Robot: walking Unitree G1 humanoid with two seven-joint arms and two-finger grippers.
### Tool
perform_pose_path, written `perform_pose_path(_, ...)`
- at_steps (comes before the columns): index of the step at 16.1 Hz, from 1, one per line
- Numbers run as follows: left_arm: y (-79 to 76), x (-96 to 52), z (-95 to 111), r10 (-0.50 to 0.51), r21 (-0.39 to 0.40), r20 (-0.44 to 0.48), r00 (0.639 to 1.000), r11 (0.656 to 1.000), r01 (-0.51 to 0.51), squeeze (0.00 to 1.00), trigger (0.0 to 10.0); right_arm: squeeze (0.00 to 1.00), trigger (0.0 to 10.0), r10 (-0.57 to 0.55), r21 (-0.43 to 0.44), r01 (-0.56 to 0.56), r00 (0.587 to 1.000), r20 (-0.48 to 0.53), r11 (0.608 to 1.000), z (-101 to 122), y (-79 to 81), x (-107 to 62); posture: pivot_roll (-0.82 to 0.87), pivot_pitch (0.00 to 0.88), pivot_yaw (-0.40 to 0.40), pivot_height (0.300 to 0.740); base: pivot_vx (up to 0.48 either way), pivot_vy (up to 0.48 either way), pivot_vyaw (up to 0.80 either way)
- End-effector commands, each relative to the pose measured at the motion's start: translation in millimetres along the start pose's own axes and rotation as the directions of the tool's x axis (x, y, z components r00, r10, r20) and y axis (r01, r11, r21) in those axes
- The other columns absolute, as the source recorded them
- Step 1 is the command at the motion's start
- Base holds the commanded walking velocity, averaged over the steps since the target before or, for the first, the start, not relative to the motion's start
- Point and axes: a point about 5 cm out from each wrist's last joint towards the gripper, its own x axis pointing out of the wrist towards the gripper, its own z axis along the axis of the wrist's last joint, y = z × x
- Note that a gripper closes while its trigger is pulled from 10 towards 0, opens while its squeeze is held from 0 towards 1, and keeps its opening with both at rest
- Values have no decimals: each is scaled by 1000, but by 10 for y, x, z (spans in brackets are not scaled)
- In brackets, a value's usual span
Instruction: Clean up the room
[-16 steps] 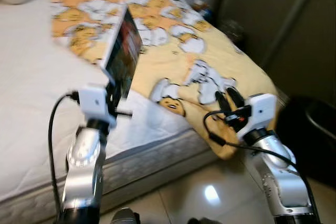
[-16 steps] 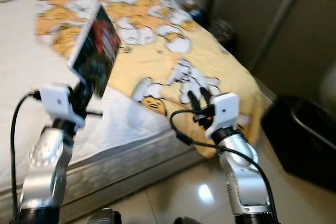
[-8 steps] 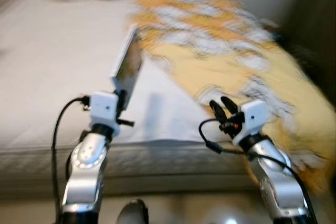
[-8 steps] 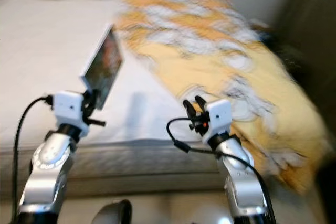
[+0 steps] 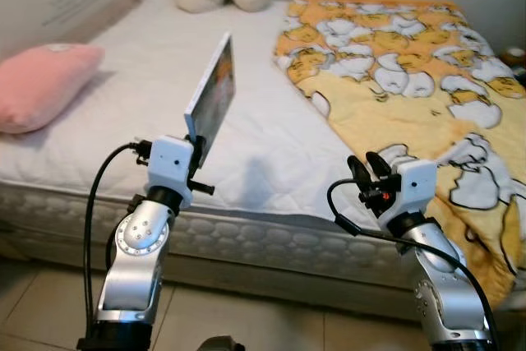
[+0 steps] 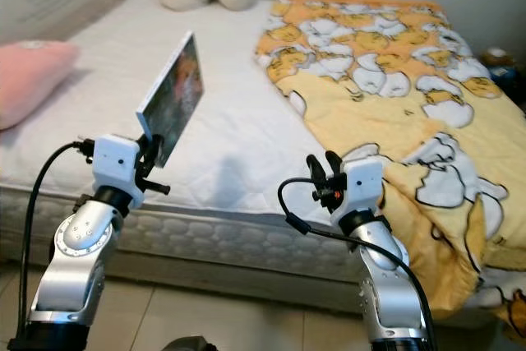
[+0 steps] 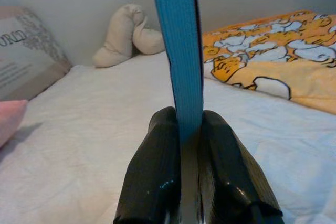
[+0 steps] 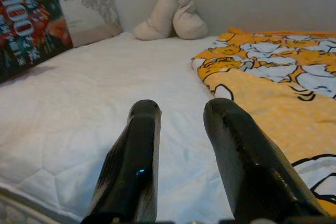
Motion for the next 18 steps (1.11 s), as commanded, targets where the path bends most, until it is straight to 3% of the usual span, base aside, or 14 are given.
perform_pose_path(1,-22,71,90,-28,24,33,999,999,27,0,10000,0,10000,-12,7,12,1000,-19,1000,-32,-11,-25,-40,0,69,740,0,386,0)
perform_pose_path(12,-59,89,61,-23,14,30,999,1000,23,0,10000,0,10000,-31,2,31,999,8,1000,40,-43,48,-42,0,39,740,0,450,0)
perform_pose_path(13,-61,98,52,-23,14,29,999,1000,23,0,10000,408,10000,-18,11,17,1000,12,1000,46,-34,51,-44,0,38,740,0,480,0)
perform_pose_path(14,-57,109,53,-22,14,29,999,1000,22,0,10000,1000,10000,-8,25,8,1000,20,1000,56,-25,50,-45,0,38,740,0,480,0)
perform_pose_path(18,-22,148,76,-6,12,36,999,1000,6,0,10000,1000,10000,-30,-7,30,999,17,1000,75,-58,86,-41,0,29,740,0,480,0)
